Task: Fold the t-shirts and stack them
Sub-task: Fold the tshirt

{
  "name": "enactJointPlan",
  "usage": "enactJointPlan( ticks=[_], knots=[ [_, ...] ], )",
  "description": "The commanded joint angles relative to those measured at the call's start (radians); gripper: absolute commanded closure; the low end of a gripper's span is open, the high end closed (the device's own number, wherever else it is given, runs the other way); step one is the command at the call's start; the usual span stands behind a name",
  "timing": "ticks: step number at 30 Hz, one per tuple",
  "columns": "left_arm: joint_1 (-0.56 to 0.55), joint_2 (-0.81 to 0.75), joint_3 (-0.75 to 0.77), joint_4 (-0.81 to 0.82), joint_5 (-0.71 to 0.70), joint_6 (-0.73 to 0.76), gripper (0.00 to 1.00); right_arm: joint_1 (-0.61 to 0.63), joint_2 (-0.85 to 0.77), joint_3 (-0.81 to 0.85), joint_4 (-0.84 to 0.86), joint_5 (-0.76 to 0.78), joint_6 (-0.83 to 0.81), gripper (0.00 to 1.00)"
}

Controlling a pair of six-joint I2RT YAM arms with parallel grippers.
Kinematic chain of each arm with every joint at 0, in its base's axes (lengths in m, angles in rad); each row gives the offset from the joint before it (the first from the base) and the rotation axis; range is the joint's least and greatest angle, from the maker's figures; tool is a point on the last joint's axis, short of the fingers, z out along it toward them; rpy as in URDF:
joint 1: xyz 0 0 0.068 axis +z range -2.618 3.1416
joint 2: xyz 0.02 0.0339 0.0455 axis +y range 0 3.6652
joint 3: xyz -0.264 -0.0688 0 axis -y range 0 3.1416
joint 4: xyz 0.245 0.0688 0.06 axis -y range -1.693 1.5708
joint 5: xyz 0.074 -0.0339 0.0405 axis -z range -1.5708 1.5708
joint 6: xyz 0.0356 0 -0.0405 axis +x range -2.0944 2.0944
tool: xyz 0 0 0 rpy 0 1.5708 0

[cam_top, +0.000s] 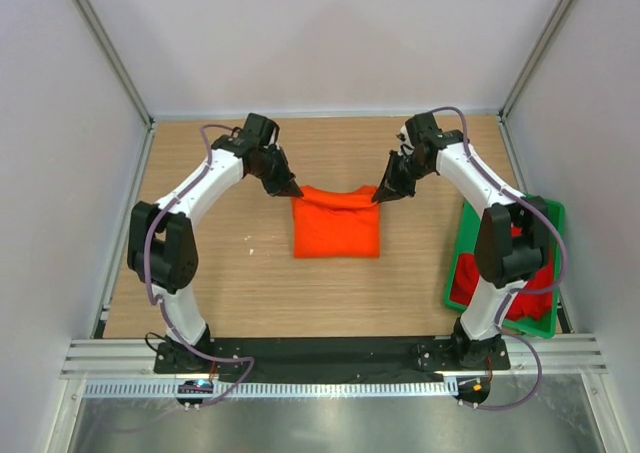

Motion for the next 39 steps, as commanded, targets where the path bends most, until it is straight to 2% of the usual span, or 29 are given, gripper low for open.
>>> enactJointPlan(
  ticks=[1,26,30,32,33,35,37,39],
  knots=[
    [0.015,0.043,0.057,0.02,0.048,0.031,1.0,-0.009,0.031,0.045,0.04,-0.017,0.001,0.98],
    [0.084,0.339,0.289,0.059,0.11,0.031,1.0,-0.056,0.329,0.283,0.093,-0.05,0.021,0.95],
    [0.099,0.372,0.321,0.068,0.086,0.031,0.99,-0.075,0.387,0.317,0.158,-0.082,0.03,0.89],
    [0.109,0.389,0.336,0.071,0.058,0.033,0.9,-0.087,0.417,0.318,0.215,-0.1,0.091,0.84],
    [0.119,0.399,0.339,0.072,0.045,0.034,0.8,-0.096,0.424,0.32,0.29,-0.12,0.122,0.71],
    [0.132,0.399,0.352,0.066,0.018,0.04,0.71,-0.101,0.448,0.363,0.316,-0.106,0.148,0.59],
    [0.144,0.374,0.355,0.066,0.0,0.042,0.6,-0.104,0.483,0.488,0.248,-0.09,0.136,0.57],
    [0.15,0.348,0.356,0.065,-0.015,0.048,0.54,-0.104,0.508,0.562,0.133,-0.07,0.087,0.56]
  ],
)
